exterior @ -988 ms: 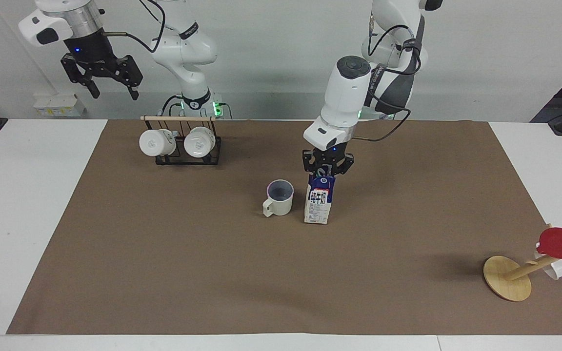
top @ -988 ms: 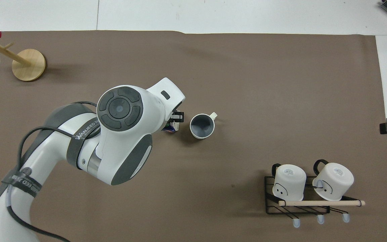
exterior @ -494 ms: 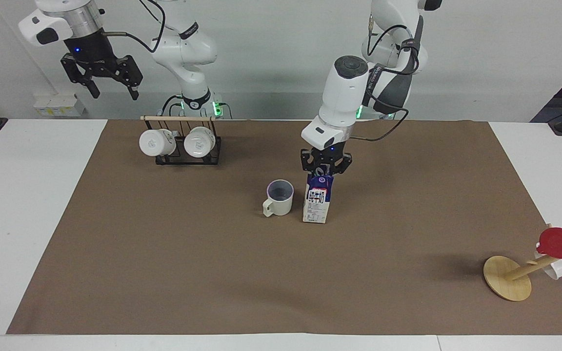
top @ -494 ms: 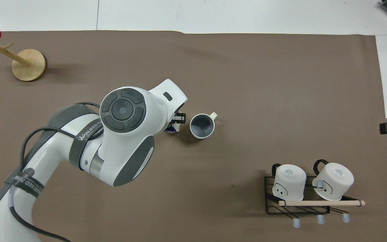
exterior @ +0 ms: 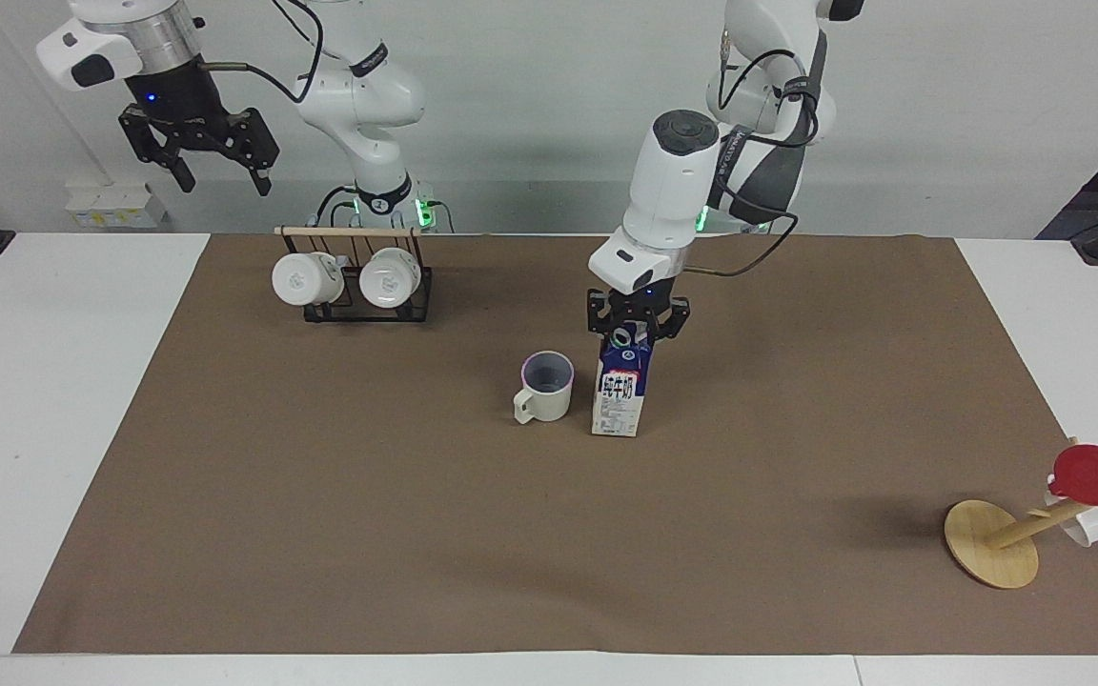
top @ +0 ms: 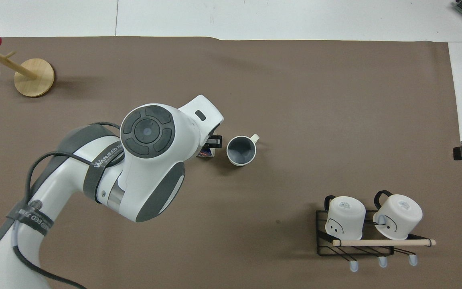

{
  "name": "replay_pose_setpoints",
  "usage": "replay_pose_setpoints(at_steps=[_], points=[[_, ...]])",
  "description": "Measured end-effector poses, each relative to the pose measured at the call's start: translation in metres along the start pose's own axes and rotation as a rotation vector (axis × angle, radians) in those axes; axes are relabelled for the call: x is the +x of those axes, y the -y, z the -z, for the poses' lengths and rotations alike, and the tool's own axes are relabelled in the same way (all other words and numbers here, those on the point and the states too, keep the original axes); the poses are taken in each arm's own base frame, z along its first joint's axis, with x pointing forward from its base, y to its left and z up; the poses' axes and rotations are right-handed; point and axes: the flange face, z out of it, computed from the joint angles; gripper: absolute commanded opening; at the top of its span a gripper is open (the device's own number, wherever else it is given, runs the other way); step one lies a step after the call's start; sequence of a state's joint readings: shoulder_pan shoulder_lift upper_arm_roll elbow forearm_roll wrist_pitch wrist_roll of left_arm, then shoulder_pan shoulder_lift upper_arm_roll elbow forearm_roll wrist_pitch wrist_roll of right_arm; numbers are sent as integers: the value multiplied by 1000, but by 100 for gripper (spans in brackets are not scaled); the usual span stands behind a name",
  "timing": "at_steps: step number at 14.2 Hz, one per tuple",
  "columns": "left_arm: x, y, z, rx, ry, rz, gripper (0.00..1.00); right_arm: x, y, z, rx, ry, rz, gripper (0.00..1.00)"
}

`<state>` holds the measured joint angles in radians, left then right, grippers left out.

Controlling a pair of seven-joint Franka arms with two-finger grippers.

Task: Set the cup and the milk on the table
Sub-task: 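Stand the carton upright, release, and withdraw the left gripper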

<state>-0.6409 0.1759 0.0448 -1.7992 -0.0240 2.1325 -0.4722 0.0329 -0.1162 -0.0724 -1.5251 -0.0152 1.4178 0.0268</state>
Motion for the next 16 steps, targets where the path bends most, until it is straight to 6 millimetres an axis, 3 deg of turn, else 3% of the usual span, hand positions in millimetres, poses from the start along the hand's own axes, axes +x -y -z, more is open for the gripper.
replay_pose_setpoints(at_steps=[3,6,9,14,16], points=[[1,1,4,-3,-7,2,100,0,0,0,0,0,0,100],[11,19,33,-15,-48,5,100,0,0,0,0,0,0,100],[15,69,79,-2,-44,-4,100,0,0,0,0,0,0,100],[1,164,165,24,3,-27,100,0,0,0,0,0,0,100],[-4,189,190,32,25,-24,100,0,0,0,0,0,0,100]])
